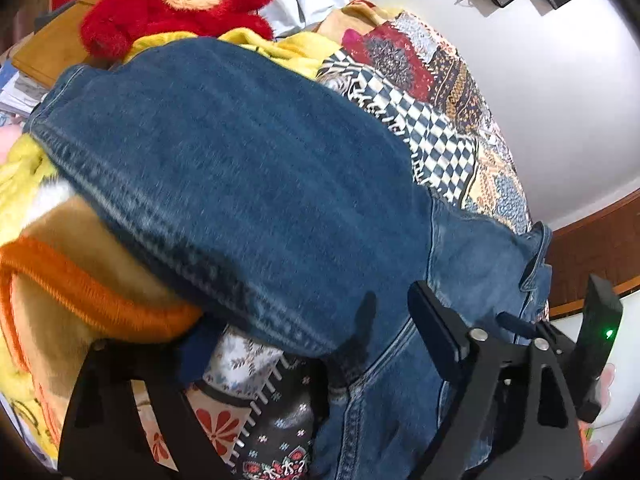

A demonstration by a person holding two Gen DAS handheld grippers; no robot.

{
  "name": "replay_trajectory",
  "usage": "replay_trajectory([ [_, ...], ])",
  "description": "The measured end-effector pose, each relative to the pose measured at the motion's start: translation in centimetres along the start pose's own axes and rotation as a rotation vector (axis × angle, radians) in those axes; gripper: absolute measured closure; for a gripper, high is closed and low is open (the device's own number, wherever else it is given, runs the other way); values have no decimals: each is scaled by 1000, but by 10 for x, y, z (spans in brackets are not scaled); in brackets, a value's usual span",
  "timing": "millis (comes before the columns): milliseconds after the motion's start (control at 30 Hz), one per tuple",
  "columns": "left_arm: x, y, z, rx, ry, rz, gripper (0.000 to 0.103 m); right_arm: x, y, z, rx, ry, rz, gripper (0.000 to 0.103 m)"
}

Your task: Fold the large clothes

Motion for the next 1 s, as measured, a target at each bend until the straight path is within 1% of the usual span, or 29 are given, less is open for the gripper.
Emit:
replay_trajectory([
  [33,0,0,1,6,-5,14,26,-1,0,0,2,-6,-5,0],
  [100,0,-3,4,31,-15,28,47,-3,-2,0,4,-15,-10,0],
  [133,2,-6,5,52,-15,41,50,-4,-2,1,5,-19,-11,0],
  [200,5,-9,9,93,-11,78,68,-5,-3,-1,4,-25,-14,0],
  [233,7,-11,12,112,-6,109,73,-6,-3,-2,3,-26,-16,0],
  [267,10,-13,14,136,12,154,83,-6,-3,-2,1,-27,-19,0],
  [300,15,-18,16,173,45,200,85,-6,-3,-2,0,-28,-20,0],
  [367,30,-29,17,239,126,261,86,-4,-8,-5,2,-28,-24,0],
  [467,58,-49,16,325,248,319,87,1,-23,-12,19,-28,-37,0],
  [567,79,-64,13,356,318,293,88,11,-46,-18,50,-13,-59,0],
  [600,88,-69,12,364,342,275,90,15,-54,-20,63,-4,-66,0],
  [700,115,-76,1,376,421,245,91,28,-80,-24,104,27,-83,0],
  [733,123,-77,-4,373,446,234,91,33,-88,-26,116,36,-90,0],
  [833,145,-68,-22,318,512,179,91,46,-113,-34,149,57,-123,0],
  [900,158,-52,-34,261,553,176,91,55,-129,-41,172,76,-142,0],
  [967,162,-31,-44,200,563,184,91,62,-142,-48,185,95,-148,0],
  [1000,160,-18,-48,154,560,181,90,64,-146,-51,190,102,-151,0],
])
Point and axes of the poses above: each gripper's, at about its wrist camera, not at the fingertips, and y roughly the way its jaws point, x to its right, z to its top, the point moved 2 cm from there along y, roughly the way its jaws point, and after that the axes turned 6 degrees about z, right-handed, at the moved point
